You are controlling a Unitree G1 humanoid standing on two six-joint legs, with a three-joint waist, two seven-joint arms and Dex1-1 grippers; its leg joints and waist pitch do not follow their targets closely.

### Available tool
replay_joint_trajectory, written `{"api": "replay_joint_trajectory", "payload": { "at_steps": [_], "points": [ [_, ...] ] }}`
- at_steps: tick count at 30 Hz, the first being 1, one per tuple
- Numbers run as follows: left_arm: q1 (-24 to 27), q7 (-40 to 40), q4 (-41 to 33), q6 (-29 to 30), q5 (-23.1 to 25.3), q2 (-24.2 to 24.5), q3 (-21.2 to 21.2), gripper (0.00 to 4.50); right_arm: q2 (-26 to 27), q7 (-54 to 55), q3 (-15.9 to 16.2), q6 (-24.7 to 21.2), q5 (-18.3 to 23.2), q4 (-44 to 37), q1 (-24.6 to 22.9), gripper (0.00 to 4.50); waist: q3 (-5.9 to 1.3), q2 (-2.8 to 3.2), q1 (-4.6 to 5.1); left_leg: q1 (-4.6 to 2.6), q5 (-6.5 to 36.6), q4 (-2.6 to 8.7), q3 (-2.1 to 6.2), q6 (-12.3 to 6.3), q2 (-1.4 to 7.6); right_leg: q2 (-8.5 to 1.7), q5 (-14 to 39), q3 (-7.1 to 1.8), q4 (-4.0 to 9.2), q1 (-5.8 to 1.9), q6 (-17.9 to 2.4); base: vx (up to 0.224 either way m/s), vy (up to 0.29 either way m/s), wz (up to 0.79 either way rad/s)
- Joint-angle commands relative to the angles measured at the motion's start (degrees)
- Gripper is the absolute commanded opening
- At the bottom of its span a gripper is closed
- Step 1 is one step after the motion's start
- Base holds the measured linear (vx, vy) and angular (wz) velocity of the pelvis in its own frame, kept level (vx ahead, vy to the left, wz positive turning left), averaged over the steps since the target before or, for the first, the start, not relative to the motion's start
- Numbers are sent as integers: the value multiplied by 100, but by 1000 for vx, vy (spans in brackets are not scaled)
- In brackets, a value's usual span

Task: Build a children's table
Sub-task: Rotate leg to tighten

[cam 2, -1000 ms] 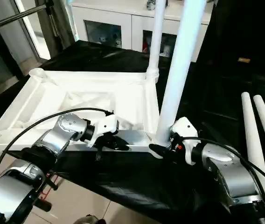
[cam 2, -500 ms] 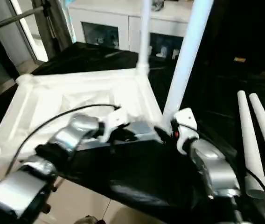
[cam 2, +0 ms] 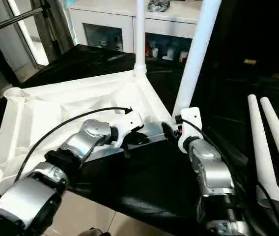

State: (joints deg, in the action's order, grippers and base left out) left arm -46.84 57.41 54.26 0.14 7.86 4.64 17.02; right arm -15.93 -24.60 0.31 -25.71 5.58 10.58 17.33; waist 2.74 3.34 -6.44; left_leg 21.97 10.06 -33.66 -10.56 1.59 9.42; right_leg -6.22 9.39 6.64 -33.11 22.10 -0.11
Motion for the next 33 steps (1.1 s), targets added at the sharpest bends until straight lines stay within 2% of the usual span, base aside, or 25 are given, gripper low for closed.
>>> {"api": "replay_joint_trajectory", "payload": {
  "at_steps": [1,3,4,6,7,11,12,17,22,25,26,27,29,30,32,33],
  "points": [
    [11,542,-348,-327,-175,-25,144,0,-12,-569,372,-46,166,-124,-91,370,-387,-45,-21,-80,1563,450,195,-238,423,-437,1089,-349,368,-280,-1160,0,0,0],
    [130,957,-526,-400,-263,192,168,0,-406,-1192,481,125,239,-341,-234,370,-399,-19,-38,-85,1457,431,184,-299,435,-432,879,-348,336,-271,-1242,0,0,0],
    [189,1181,-600,-456,-277,342,187,0,-712,-1655,567,292,264,-455,-336,370,-403,-37,-41,-67,1347,420,179,-388,438,-425,718,-336,300,-291,-1321,0,0,0],
    [206,1249,-615,-498,-276,390,192,0,-809,-1808,579,339,282,-486,-367,370,-397,-25,-49,-71,1331,399,164,-456,435,-436,790,-340,309,-278,-1359,0,0,0],
    [224,1340,-645,-503,-292,441,192,0,-910,-1992,561,343,351,-531,-400,370,-393,-41,-55,-81,1365,401,157,-449,438,-439,924,-340,328,-272,-1369,0,0,0],
    [280,1633,-773,-486,-346,584,194,0,-1233,-2546,540,349,576,-685,-500,370,-382,-41,-93,-90,1419,410,165,-421,458,-440,1200,-346,340,-273,-1323,0,0,0],
    [287,1654,-787,-487,-352,597,195,0,-1257,-2590,540,354,594,-698,-509,370,-383,-56,-101,-85,1411,410,163,-436,460,-445,1220,-349,334,-270,-1326,0,0,0],
    [336,1772,-876,-488,-385,670,208,0,-1363,-2821,520,388,708,-730,-541,320,-379,-49,-156,-102,1438,416,164,-354,465,-448,1445,-351,361,-241,-1261,0,0,0],
    [362,1785,-902,-465,-379,650,190,0,-1320,-2889,520,350,822,-806,-622,280,-389,-67,-171,-93,1355,410,164,-347,456,-447,1365,-350,350,-247,-1244,0,0,0],
    [286,1340,-743,-326,-338,474,102,0,-1094,-2478,495,104,785,-802,-714,272,-396,-72,-184,-93,1265,401,161,-391,459,-440,1276,-349,333,-241,-1260,0,0,0],
    [197,1005,-600,-261,-315,355,31,0,-936,-2119,441,15,677,-699,-693,272,-391,-87,-177,-100,1263,408,163,-357,455,-439,1317,-347,340,-229,-1268,0,0,0],
    [185,967,-582,-255,-314,340,21,0,-916,-2073,434,6,662,-683,-688,272,-381,-78,-171,-104,1302,410,158,-326,447,-437,1396,-347,354,-214,-1258,0,0,0],
    [69,648,-415,-144,-317,206,-66,0,-723,-1624,354,-7,503,-492,-616,272,-374,-97,-152,-110,1418,420,164,-232,427,-449,1674,-341,387,-220,-1177,0,0,0],
    [-85,168,-185,-78,-259,52,-136,0,-459,-1063,232,-76,369,-255,-503,272,-366,-96,-131,-125,1519,430,174,-149,416,-454,1947,-337,432,-207,-1075,0,0,0],
    [-250,-341,51,14,-208,-120,-209,0,-188,-460,83,-177,257,-13,-370,272,-368,-101,-124,-137,1556,428,180,-95,404,-452,2050,-332,441,-205,-1031,0,0,0],
    [-432,-866,276,119,-198,-343,-301,0,86,176,-107,-272,191,261,-192,272,-367,-84,-112,-139,1590,435,187,-54,401,-450,2091,-336,452,-194,-998,0,0,0]
  ]
}}
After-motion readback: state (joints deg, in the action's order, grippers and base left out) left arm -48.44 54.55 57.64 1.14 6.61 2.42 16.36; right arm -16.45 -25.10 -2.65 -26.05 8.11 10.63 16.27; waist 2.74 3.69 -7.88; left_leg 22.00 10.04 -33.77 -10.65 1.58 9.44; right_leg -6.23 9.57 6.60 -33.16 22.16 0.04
